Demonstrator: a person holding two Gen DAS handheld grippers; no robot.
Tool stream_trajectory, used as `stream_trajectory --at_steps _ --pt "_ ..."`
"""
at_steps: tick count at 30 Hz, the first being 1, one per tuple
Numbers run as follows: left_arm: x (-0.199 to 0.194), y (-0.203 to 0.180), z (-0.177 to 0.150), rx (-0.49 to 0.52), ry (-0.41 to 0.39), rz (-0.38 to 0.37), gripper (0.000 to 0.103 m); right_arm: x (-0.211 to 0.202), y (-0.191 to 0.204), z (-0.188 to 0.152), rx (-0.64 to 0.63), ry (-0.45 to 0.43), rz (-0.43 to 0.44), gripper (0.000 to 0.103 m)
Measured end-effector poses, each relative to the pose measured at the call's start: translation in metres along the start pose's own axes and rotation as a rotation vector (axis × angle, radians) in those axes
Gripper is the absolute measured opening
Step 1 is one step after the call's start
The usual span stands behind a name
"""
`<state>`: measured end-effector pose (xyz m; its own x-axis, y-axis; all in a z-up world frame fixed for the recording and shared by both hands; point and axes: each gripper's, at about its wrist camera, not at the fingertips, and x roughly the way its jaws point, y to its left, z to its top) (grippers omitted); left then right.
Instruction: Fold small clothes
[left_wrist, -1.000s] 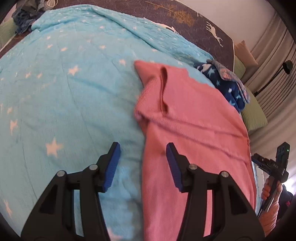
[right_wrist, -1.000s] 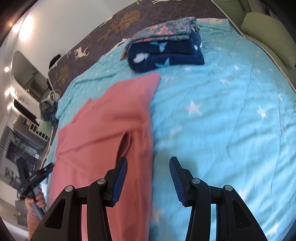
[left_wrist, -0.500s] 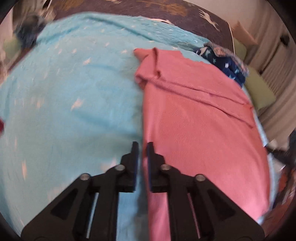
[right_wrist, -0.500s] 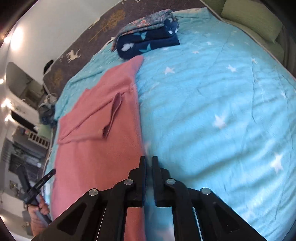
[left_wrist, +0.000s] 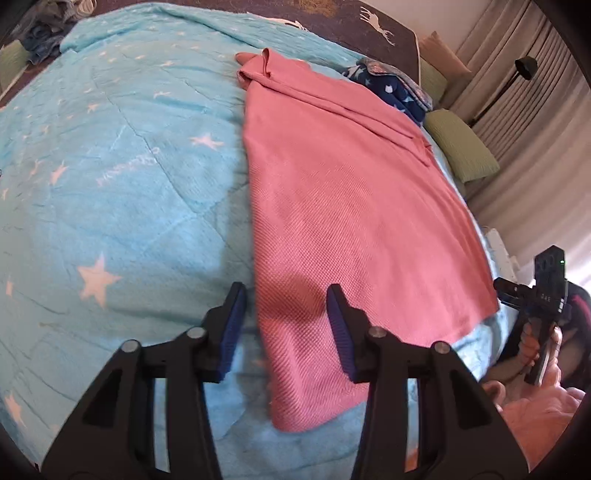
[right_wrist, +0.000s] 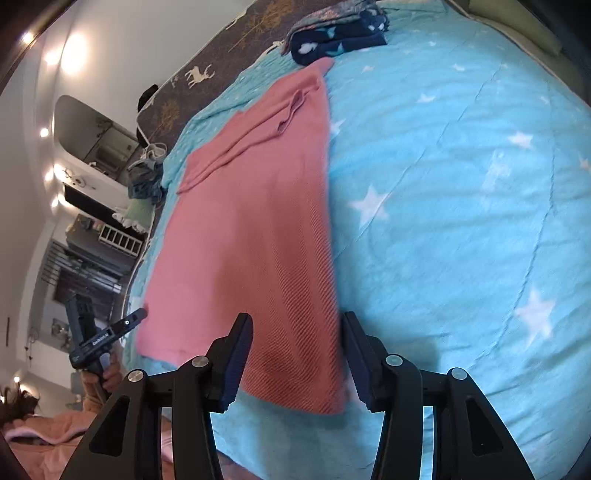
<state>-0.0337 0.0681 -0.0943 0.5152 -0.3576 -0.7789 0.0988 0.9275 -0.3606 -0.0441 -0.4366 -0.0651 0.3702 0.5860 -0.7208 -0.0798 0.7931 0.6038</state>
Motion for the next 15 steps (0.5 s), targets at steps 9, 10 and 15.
stream_trajectory --at_steps 9,10,15 --pt "-0.027 0.013 -0.019 -0.077 -0.075 -0.018 0.005 -0.019 -0.014 -0.001 0.143 -0.086 0.026 0.009" --pt "-0.030 0.015 -0.022 -0.086 -0.074 -0.025 0.005 -0.023 -0.014 -0.003 0.129 -0.081 0.009 0.010" --pt "-0.025 0.013 -0.038 -0.094 -0.029 -0.078 0.042 -0.023 -0.027 -0.013 0.183 -0.065 0.065 0.028"
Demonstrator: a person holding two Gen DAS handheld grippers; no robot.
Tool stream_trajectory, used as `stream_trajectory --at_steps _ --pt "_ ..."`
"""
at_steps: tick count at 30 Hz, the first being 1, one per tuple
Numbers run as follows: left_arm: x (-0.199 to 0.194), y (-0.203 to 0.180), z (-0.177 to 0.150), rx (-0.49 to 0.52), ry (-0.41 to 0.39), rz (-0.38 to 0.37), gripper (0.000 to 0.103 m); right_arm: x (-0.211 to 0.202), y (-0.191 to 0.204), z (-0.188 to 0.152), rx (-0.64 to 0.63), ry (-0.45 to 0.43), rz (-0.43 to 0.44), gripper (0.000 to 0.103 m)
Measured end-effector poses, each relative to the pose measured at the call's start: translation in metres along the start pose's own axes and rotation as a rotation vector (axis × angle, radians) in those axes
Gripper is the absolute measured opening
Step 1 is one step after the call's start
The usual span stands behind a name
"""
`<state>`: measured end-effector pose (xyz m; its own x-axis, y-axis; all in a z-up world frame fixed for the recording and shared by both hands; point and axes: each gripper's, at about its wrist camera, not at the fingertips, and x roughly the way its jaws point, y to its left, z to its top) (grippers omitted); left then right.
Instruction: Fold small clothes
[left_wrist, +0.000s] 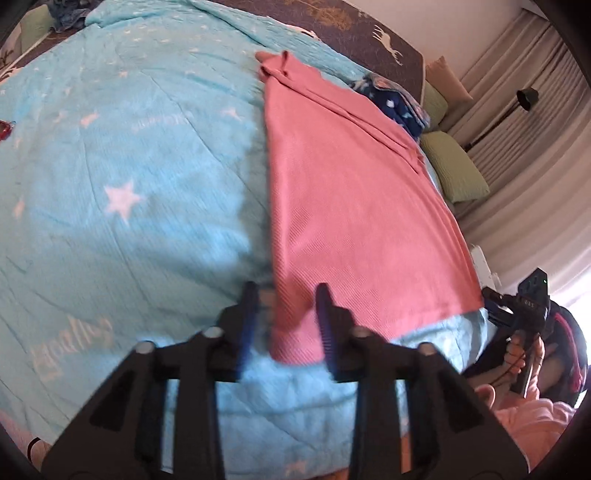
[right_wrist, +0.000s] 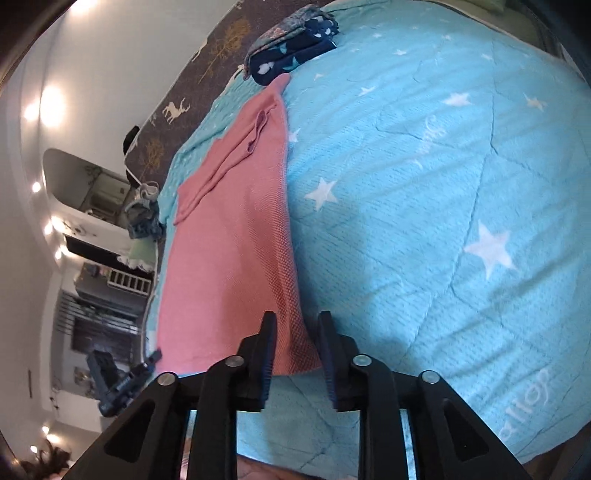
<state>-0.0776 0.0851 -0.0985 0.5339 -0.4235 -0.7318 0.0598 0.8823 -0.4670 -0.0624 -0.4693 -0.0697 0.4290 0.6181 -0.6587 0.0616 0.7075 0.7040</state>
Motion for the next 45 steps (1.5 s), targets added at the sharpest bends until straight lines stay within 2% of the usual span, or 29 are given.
stream_trajectory --at_steps 1,2,3,5,6,7,8,11,17,20,25,29,33,35,45 --pt "0.000 -0.004 -0.002 0.021 0.002 0.002 0.045 0.001 -0.001 0.002 -0.001 -0.001 0.008 0.030" --pt "0.000 -0.008 -0.002 0.043 0.007 0.006 0.049 0.002 -0.001 0.000 -0.007 -0.001 0.015 0.038" --pt "0.002 -0.011 -0.003 0.065 0.012 0.020 0.049 0.004 0.000 -0.002 -0.018 0.005 0.020 0.047" --pt "0.007 -0.015 -0.003 0.095 0.022 0.053 0.046 0.010 0.005 -0.006 -0.050 0.019 0.031 0.054" --pt "0.009 -0.017 -0.003 0.107 0.017 0.061 0.026 0.013 0.008 -0.007 -0.067 0.020 0.032 0.056" --pt "0.011 -0.016 -0.003 0.109 0.019 0.058 0.014 0.015 0.008 -0.007 -0.074 0.022 0.034 0.056" --pt "0.013 -0.014 -0.002 0.091 0.033 0.039 0.009 0.019 0.008 -0.006 -0.070 0.027 0.036 0.055" --pt "0.007 -0.008 -0.001 0.027 0.020 0.009 0.006 0.025 0.007 -0.005 -0.042 0.061 0.036 0.005" --pt "-0.027 -0.018 0.020 0.032 -0.079 -0.030 0.006 -0.006 0.008 0.004 -0.003 -0.006 0.203 0.004" --pt "-0.039 -0.026 0.047 0.059 -0.152 -0.047 0.006 -0.018 0.021 0.020 -0.033 -0.045 0.242 0.004" --pt "-0.042 -0.041 0.109 0.116 -0.255 -0.025 0.006 -0.026 0.058 0.060 -0.111 -0.104 0.283 0.005" --pt "-0.037 -0.052 0.159 0.166 -0.289 0.016 0.006 -0.027 0.095 0.102 -0.204 -0.157 0.245 0.005" --pt "-0.018 -0.063 0.210 0.198 -0.293 0.038 0.006 -0.018 0.126 0.149 -0.266 -0.210 0.193 0.005" --pt "-0.006 -0.064 0.230 0.196 -0.281 0.039 0.006 -0.012 0.129 0.171 -0.275 -0.224 0.174 0.005" --pt "0.073 -0.061 0.326 0.204 -0.239 0.107 0.006 0.056 0.137 0.270 -0.278 -0.209 0.094 0.005"
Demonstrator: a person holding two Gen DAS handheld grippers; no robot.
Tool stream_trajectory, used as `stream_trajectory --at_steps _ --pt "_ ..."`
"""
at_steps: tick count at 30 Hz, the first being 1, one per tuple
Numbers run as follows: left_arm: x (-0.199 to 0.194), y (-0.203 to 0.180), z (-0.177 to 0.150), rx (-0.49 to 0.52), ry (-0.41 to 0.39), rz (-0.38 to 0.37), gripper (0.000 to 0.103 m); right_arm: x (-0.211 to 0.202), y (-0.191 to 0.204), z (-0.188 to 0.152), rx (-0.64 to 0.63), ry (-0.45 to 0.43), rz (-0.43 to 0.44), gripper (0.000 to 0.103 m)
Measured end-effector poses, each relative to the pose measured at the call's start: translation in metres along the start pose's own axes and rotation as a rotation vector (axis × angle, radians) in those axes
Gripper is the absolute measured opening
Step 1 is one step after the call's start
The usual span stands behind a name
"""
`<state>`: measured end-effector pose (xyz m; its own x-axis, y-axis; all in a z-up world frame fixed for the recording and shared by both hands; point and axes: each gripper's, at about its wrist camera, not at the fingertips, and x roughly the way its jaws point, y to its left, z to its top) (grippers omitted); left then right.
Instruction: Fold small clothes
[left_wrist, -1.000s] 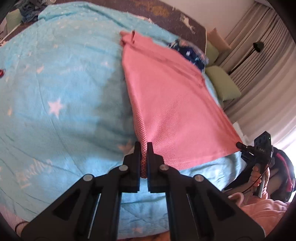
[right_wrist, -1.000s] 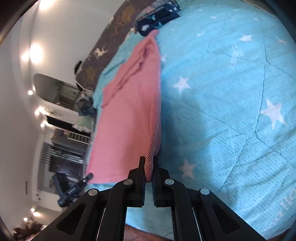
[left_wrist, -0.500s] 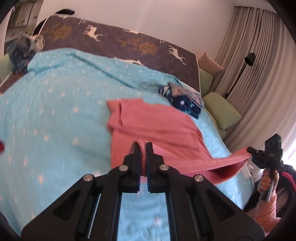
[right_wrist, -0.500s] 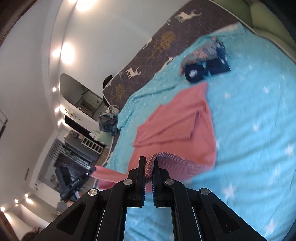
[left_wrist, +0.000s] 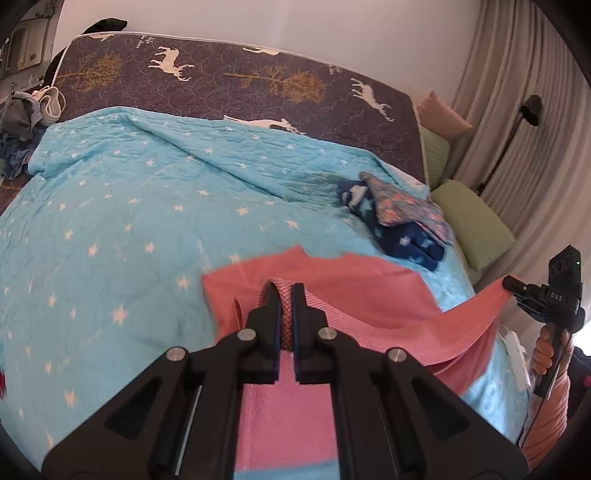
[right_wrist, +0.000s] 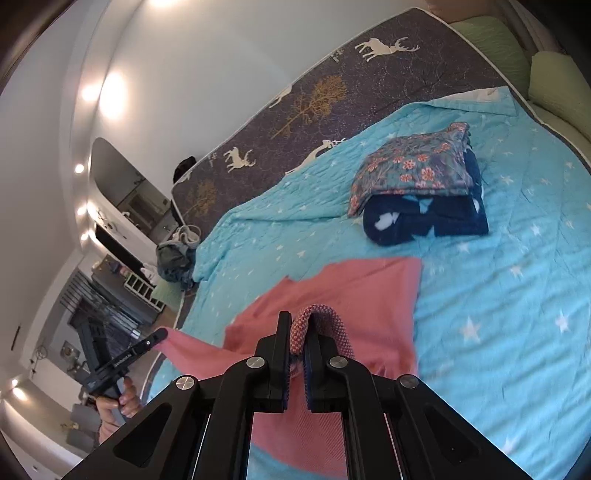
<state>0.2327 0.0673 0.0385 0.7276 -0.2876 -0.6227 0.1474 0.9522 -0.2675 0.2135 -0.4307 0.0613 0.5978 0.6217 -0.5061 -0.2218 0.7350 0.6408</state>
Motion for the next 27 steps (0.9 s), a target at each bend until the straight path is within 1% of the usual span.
stream_trajectory --at_steps 4,6,7,8,9,10,11,12,14,15,16,18,20,22,24,25,27 --pt "0.047 0.020 0.024 -0.035 0.017 0.046 0.006 0.041 -0.028 0.033 0.046 -0.013 -0.022 0.005" --pt "0.077 0.034 0.035 -0.064 0.029 0.052 0.010 0.067 -0.043 0.047 0.054 -0.015 -0.051 0.007" --pt "0.093 0.041 0.036 -0.078 0.039 0.078 0.010 0.078 -0.049 0.051 0.053 -0.010 -0.067 0.007" --pt "0.107 0.048 0.037 -0.095 0.050 0.116 0.012 0.097 -0.059 0.056 0.054 0.011 -0.105 0.009" --pt "0.126 0.060 0.036 -0.122 0.081 0.164 0.012 0.112 -0.068 0.058 0.063 0.034 -0.149 0.015" --pt "0.135 0.068 0.033 -0.149 0.105 0.186 0.012 0.128 -0.080 0.057 0.077 0.064 -0.214 0.017" --pt "0.140 0.079 0.026 -0.194 0.119 0.198 0.012 0.139 -0.090 0.054 0.097 0.092 -0.268 0.017" --pt "0.137 0.086 0.019 -0.223 0.109 0.180 0.012 0.145 -0.100 0.047 0.123 0.109 -0.284 0.017" --pt "0.124 0.091 0.005 -0.236 0.087 0.135 0.012 0.138 -0.107 0.036 0.147 0.101 -0.227 0.018" --pt "0.117 0.090 -0.002 -0.225 0.084 0.135 0.013 0.132 -0.109 0.032 0.151 0.091 -0.214 0.023" --pt "0.113 0.088 -0.005 -0.215 0.082 0.136 0.015 0.121 -0.109 0.028 0.147 0.077 -0.220 0.026" --pt "0.102 0.084 -0.014 -0.195 0.086 0.114 0.026 0.101 -0.107 0.024 0.139 0.045 -0.234 0.034" --pt "0.096 0.076 -0.021 -0.165 0.108 0.088 0.030 0.083 -0.101 0.020 0.126 0.032 -0.240 0.041" --pt "0.093 0.067 -0.027 -0.126 0.130 0.098 0.032 0.072 -0.094 0.015 0.103 0.046 -0.255 0.043" --pt "0.086 0.058 -0.036 -0.098 0.149 0.102 0.039 0.061 -0.085 0.004 0.072 0.074 -0.269 0.046" --pt "0.080 0.054 -0.044 -0.088 0.158 0.091 0.040 0.054 -0.078 -0.002 0.060 0.085 -0.273 0.046" --pt "0.068 0.048 -0.060 -0.074 0.172 0.066 0.042 0.043 -0.070 -0.023 0.030 0.114 -0.273 0.051"
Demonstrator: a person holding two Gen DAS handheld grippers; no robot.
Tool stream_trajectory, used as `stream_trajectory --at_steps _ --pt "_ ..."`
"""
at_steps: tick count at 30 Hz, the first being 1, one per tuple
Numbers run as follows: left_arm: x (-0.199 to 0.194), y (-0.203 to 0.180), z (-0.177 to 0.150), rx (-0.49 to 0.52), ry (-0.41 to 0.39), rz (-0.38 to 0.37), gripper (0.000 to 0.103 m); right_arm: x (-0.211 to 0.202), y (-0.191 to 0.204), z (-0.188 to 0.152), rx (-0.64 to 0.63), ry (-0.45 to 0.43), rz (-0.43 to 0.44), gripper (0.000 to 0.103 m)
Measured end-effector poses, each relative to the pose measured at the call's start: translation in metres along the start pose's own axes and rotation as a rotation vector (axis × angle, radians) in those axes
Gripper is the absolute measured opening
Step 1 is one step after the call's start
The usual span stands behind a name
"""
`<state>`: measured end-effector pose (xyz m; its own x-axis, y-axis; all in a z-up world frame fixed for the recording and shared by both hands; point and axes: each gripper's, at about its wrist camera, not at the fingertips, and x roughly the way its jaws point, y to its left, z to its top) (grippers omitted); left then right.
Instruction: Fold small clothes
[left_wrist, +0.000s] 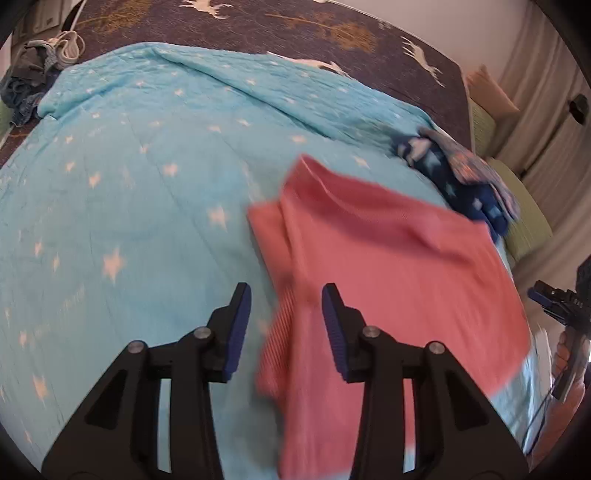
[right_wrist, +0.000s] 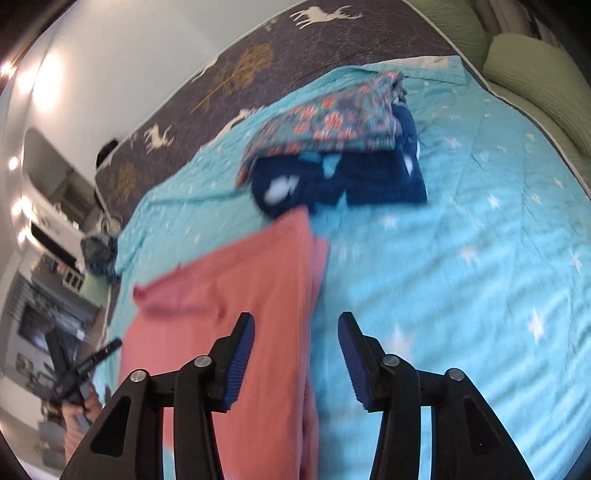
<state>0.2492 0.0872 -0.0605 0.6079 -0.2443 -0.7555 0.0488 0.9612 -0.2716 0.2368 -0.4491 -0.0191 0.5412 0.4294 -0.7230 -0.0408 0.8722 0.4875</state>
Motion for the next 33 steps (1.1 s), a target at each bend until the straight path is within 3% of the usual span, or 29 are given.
stream_trajectory --at_steps 7,12,19,20,21,22,23,24,25,26,29,33 --pt "-0.022 -0.011 -0.040 0.054 0.028 0.005 0.042 -0.014 -0.002 -0.061 -0.044 0.081 -0.054 0.054" --pt "-0.017 -0.007 -0.062 0.003 0.094 0.006 0.052 -0.015 -0.006 -0.077 0.028 0.118 0.029 0.056" --pt "-0.016 -0.007 -0.071 -0.038 0.100 -0.048 0.060 -0.012 -0.012 -0.096 0.122 0.115 0.165 0.067" --pt "-0.013 -0.007 -0.068 -0.055 0.099 -0.063 0.055 -0.007 -0.013 -0.092 0.148 0.106 0.186 0.068" --pt "-0.008 -0.007 -0.063 -0.081 0.092 -0.097 0.033 -0.003 -0.012 -0.089 0.166 0.098 0.209 0.068" --pt "-0.003 -0.007 -0.060 -0.100 0.098 -0.113 0.018 0.004 -0.013 -0.083 0.195 0.093 0.244 0.069" --pt "0.003 -0.005 -0.057 -0.136 0.111 -0.130 0.011 0.012 -0.013 -0.078 0.218 0.091 0.261 0.069" --pt "0.004 -0.005 -0.057 -0.169 0.102 -0.138 0.010 0.019 -0.011 -0.074 0.229 0.085 0.257 0.058" --pt "0.003 -0.005 -0.056 -0.183 0.088 -0.138 0.010 0.022 -0.008 -0.071 0.228 0.068 0.230 0.037" --pt "-0.002 -0.009 -0.057 -0.180 0.073 -0.127 0.010 0.025 -0.002 -0.068 0.220 0.065 0.170 0.008" --pt "-0.030 -0.021 -0.066 -0.105 0.016 -0.090 0.010 0.005 0.013 -0.070 0.188 0.019 0.155 0.006" --pt "-0.072 -0.033 -0.092 -0.032 0.019 -0.130 0.009 -0.038 0.023 -0.086 0.144 0.014 0.176 0.006"
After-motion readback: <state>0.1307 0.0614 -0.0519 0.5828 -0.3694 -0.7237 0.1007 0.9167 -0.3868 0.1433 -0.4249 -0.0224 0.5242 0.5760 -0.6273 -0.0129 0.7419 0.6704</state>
